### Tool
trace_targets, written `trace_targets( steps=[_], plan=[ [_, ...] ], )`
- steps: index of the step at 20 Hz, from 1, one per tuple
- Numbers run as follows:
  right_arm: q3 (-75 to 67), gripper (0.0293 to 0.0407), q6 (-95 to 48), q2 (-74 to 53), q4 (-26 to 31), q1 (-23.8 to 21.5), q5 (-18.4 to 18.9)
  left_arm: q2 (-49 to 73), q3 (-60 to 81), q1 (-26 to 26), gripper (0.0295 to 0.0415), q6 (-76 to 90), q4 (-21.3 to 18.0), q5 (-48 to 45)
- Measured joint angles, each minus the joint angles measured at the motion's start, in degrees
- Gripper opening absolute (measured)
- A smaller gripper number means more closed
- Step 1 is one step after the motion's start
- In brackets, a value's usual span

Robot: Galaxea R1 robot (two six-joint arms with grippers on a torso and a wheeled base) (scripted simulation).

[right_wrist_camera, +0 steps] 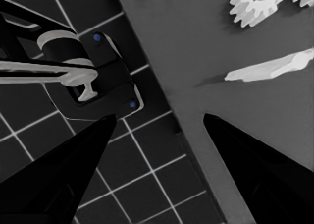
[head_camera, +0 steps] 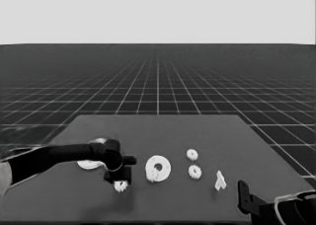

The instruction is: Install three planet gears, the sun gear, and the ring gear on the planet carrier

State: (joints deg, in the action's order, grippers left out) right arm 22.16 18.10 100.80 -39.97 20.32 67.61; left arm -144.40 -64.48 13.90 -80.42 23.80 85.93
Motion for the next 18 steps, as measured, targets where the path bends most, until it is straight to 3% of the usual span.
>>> trace_targets(
  steps=[6,8,16,18],
  plan=[
    [0.0,0.0385,0.0,0.0,0.0,0.0,0.0,-0.4,-1.3,1.3,0.0385,0.7,1.3,-0.7],
    [0.0,0.0385,0.0,0.0,0.0,0.0,0.0,-0.4,-1.4,1.3,0.0314,0.7,1.3,-0.7],
    [0.0,0.0385,0.0,0.0,0.0,0.0,0.0,-0.4,-1.4,1.3,0.0312,0.8,1.3,-0.7],
    [0.0,0.0385,0.0,0.0,0.0,0.0,0.0,1.4,5.0,-6.7,0.0313,-2.9,-6.6,2.4]
  ],
)
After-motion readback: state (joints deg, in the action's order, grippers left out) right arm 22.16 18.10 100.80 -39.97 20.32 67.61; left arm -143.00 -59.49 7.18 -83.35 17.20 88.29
